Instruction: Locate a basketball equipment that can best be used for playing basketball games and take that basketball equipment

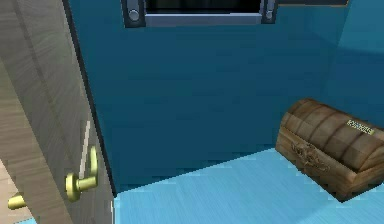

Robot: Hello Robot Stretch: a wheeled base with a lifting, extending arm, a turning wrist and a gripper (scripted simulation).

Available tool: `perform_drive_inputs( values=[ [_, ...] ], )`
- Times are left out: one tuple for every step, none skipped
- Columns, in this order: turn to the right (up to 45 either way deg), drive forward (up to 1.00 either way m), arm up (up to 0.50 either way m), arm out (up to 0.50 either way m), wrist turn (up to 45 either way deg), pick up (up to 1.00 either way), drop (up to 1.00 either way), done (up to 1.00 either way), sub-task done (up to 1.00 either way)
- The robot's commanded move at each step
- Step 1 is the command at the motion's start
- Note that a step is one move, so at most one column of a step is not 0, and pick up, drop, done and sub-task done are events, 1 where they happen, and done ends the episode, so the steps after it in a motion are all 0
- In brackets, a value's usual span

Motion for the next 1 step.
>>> perform_drive_inputs(
  values=[
    [0.0,0.00,0.08,0.00,0.0,0.00,0.00,0.00,0.00]
  ],
)
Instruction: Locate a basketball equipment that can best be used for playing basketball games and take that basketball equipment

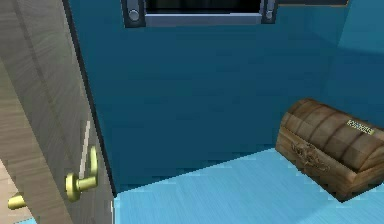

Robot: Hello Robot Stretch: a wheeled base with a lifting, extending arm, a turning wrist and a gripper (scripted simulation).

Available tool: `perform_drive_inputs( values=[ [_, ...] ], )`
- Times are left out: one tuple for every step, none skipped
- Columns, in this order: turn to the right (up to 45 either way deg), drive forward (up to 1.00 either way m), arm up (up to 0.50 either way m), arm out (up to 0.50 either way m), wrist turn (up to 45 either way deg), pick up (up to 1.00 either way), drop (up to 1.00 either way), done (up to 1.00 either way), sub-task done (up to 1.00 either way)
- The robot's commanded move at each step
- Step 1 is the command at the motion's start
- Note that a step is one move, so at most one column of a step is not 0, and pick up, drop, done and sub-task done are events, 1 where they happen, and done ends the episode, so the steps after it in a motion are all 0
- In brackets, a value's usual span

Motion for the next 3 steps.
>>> perform_drive_inputs(
  values=[
    [0.0,0.00,0.00,0.40,0.0,0.00,0.00,0.00,0.00],
    [0.0,0.00,0.00,0.00,45.0,0.00,0.00,0.00,0.00],
    [0.0,0.00,0.00,0.00,45.0,0.00,0.00,0.00,0.00]
  ],
)
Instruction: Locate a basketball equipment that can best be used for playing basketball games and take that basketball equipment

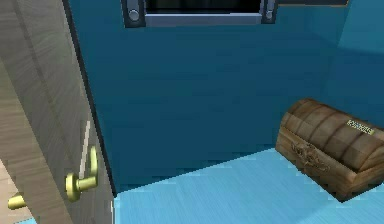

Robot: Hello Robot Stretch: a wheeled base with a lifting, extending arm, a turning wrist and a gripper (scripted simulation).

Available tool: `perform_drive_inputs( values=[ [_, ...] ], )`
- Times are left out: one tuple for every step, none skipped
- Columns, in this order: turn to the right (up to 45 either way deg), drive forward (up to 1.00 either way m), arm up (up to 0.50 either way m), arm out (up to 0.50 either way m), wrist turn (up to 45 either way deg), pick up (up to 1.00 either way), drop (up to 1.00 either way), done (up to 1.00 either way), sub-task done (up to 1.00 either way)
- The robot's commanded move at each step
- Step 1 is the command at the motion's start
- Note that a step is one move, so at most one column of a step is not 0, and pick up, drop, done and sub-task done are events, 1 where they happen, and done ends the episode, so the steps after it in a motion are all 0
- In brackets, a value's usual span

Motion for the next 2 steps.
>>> perform_drive_inputs(
  values=[
    [0.0,0.00,0.00,0.00,45.0,0.00,0.00,0.00,0.00],
    [0.0,0.00,0.00,0.00,24.0,0.00,0.00,0.00,0.00]
  ],
)
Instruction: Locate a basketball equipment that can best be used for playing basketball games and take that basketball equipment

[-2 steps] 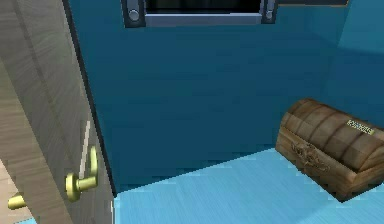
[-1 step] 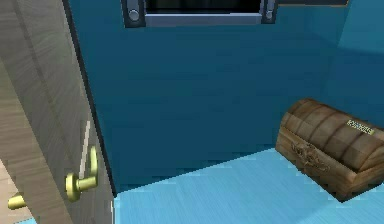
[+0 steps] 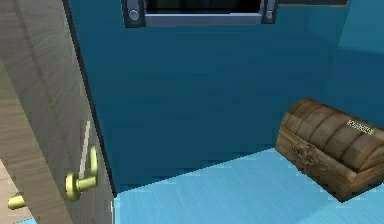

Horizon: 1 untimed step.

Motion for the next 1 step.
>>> perform_drive_inputs(
  values=[
    [0.0,0.00,-0.30,0.00,0.0,0.00,0.00,0.00,0.00]
  ],
)
